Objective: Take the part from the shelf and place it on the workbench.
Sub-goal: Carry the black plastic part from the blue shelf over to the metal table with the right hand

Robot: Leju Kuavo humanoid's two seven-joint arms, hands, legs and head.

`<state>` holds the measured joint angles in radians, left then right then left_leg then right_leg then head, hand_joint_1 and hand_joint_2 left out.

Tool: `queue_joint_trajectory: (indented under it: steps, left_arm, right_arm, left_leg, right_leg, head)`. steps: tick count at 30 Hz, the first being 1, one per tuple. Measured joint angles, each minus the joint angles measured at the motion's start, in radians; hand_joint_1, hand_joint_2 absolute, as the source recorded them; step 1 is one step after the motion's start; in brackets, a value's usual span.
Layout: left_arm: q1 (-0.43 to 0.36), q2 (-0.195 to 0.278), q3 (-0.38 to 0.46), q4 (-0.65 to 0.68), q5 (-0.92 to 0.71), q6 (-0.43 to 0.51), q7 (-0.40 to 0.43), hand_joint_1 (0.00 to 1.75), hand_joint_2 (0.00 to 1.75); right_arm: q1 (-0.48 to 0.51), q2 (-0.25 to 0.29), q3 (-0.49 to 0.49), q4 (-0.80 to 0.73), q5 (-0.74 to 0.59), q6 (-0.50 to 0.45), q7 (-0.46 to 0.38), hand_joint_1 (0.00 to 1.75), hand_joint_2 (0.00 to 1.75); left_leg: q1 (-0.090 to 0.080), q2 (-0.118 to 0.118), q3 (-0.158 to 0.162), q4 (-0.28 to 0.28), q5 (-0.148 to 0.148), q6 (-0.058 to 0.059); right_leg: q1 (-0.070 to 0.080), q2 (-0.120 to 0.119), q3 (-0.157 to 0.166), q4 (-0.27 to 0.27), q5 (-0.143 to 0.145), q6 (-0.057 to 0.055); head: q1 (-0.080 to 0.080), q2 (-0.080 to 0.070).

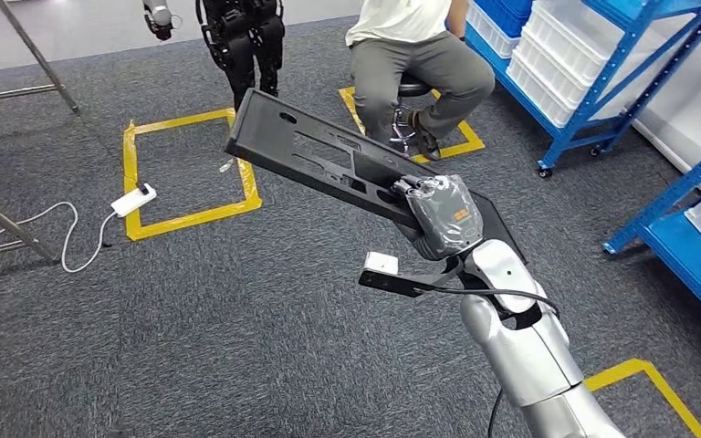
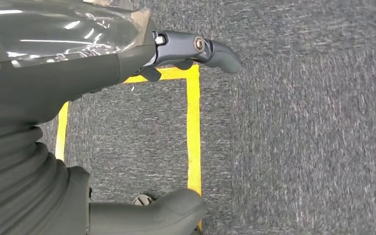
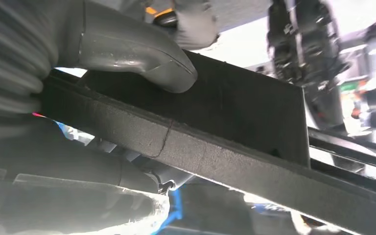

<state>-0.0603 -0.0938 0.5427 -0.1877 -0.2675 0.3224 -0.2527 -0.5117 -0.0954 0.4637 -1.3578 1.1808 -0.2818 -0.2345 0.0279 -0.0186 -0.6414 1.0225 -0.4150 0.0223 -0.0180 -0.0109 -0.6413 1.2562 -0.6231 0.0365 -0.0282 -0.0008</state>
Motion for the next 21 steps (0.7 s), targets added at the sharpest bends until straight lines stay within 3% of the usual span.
queue_joint_trajectory:
  steps: [1, 2, 3, 5, 7, 10, 12, 14, 16, 17, 18, 19, 21]
  left_arm:
    - [0.000, 0.000, 0.000, 0.000, -0.003, -0.002, 0.000, 0.00, 1.75]
    - [0.000, -0.001, 0.000, 0.000, -0.006, -0.004, 0.000, 0.00, 1.75]
    - [0.001, -0.001, 0.000, 0.000, -0.008, -0.005, -0.002, 0.00, 1.75]
    - [0.001, -0.001, 0.000, 0.000, -0.009, -0.007, -0.008, 0.00, 1.75]
    - [0.000, 0.001, 0.000, 0.000, -0.011, -0.009, -0.012, 0.00, 1.75]
    - [0.004, 0.001, -0.001, 0.000, -0.020, -0.017, -0.014, 0.00, 1.75]
    - [0.007, 0.001, -0.002, 0.000, -0.030, -0.020, -0.014, 0.00, 1.75]
    - [0.006, 0.000, -0.003, 0.000, -0.036, -0.021, -0.012, 0.00, 1.75]
    - [0.005, -0.001, -0.004, 0.000, -0.038, -0.021, -0.010, 0.00, 1.75]
    - [0.006, -0.001, -0.004, 0.000, -0.039, -0.021, -0.009, 0.00, 1.75]
    - [0.006, -0.001, -0.004, 0.000, -0.039, -0.021, -0.008, 0.00, 1.75]
    - [0.006, -0.001, -0.004, 0.000, -0.039, -0.020, -0.007, 0.00, 1.75]
    - [0.005, 0.000, -0.004, 0.000, -0.038, -0.020, -0.004, 0.00, 1.75]
  right_arm:
    - [0.006, -0.004, 0.002, 0.000, 0.001, -0.003, 0.000, 1.75, 1.75]
    - [0.012, -0.009, 0.003, 0.000, 0.001, -0.007, 0.000, 1.75, 1.75]
    - [0.016, -0.011, 0.004, 0.000, 0.001, -0.009, 0.000, 1.75, 1.75]
    - [0.018, -0.015, 0.006, 0.001, 0.001, -0.011, 0.000, 1.75, 1.75]
    - [0.018, -0.015, 0.010, 0.003, 0.003, -0.013, -0.001, 1.75, 1.75]
    - [0.018, -0.012, 0.017, 0.006, 0.010, -0.014, 0.001, 1.75, 1.75]
    - [0.019, -0.012, 0.019, 0.004, 0.014, -0.014, 0.009, 1.75, 1.75]
    - [0.025, -0.015, 0.019, 0.001, 0.015, -0.014, 0.016, 1.75, 1.75]
    - [0.035, -0.018, 0.019, -0.001, 0.016, -0.014, 0.018, 1.75, 1.75]
    - [0.040, -0.020, 0.019, -0.001, 0.016, -0.014, 0.018, 1.75, 1.75]
    - [0.044, -0.021, 0.020, -0.002, 0.017, -0.014, 0.018, 1.75, 1.75]
    - [0.046, -0.022, 0.021, -0.002, 0.017, -0.014, 0.019, 1.75, 1.75]
    - [0.047, -0.023, 0.021, -0.005, 0.019, -0.012, 0.020, 1.75, 1.75]
  left_leg:
    - [-0.002, -0.015, 0.000, 0.000, -0.001, 0.001]
    - [-0.004, -0.029, 0.000, 0.000, -0.001, 0.001]
    - [-0.006, -0.044, 0.001, 0.001, -0.001, 0.001]
    - [-0.009, -0.069, 0.003, 0.002, -0.001, -0.001]
    - [-0.011, -0.086, 0.001, 0.002, 0.000, -0.007]
    - [-0.009, -0.097, -0.004, -0.002, 0.004, -0.022]
    - [-0.010, -0.058, -0.024, 0.034, -0.021, -0.029]
    - [-0.011, -0.008, -0.079, 0.151, -0.085, -0.034]
    - [-0.008, 0.004, -0.138, 0.274, -0.131, -0.040]
    - [-0.007, 0.006, -0.147, 0.292, -0.129, -0.041]
    - [-0.007, 0.010, -0.132, 0.265, -0.109, -0.042]
    - [-0.007, 0.019, -0.098, 0.204, -0.077, -0.040]
    - [-0.011, 0.061, -0.022, 0.064, -0.028, -0.033]
  right_leg:
    - [0.001, 0.005, -0.028, 0.042, -0.008, 0.002]
    - [0.002, 0.008, -0.038, 0.045, 0.002, 0.007]
    - [0.003, 0.012, -0.028, 0.005, 0.028, 0.014]
    - [0.002, 0.037, 0.029, -0.141, 0.098, 0.021]
    - [0.005, 0.056, 0.066, -0.228, 0.136, 0.012]
    - [0.010, 0.039, 0.072, -0.237, 0.146, -0.013]
    - [0.004, 0.022, 0.076, -0.245, 0.152, -0.033]
    - [0.007, 0.003, 0.078, -0.247, 0.152, -0.048]
    - [0.013, -0.019, 0.079, -0.247, 0.150, -0.052]
    - [0.015, -0.030, 0.079, -0.247, 0.149, -0.053]
    - [0.015, -0.040, 0.080, -0.247, 0.148, -0.054]
    - [0.016, -0.050, 0.081, -0.246, 0.147, -0.054]
    - [0.023, -0.067, 0.084, -0.245, 0.141, -0.049]
  head:
    - [0.000, 0.000]
    - [0.001, 0.000]
    - [0.001, 0.000]
    - [0.000, 0.000]
    - [0.000, 0.000]
    - [0.000, 0.000]
    - [-0.002, 0.000]
    - [-0.005, 0.000]
    - [-0.005, 0.000]
    - [-0.006, 0.000]
    - [-0.006, 0.000]
    - [-0.006, 0.000]
    - [-0.006, 0.000]
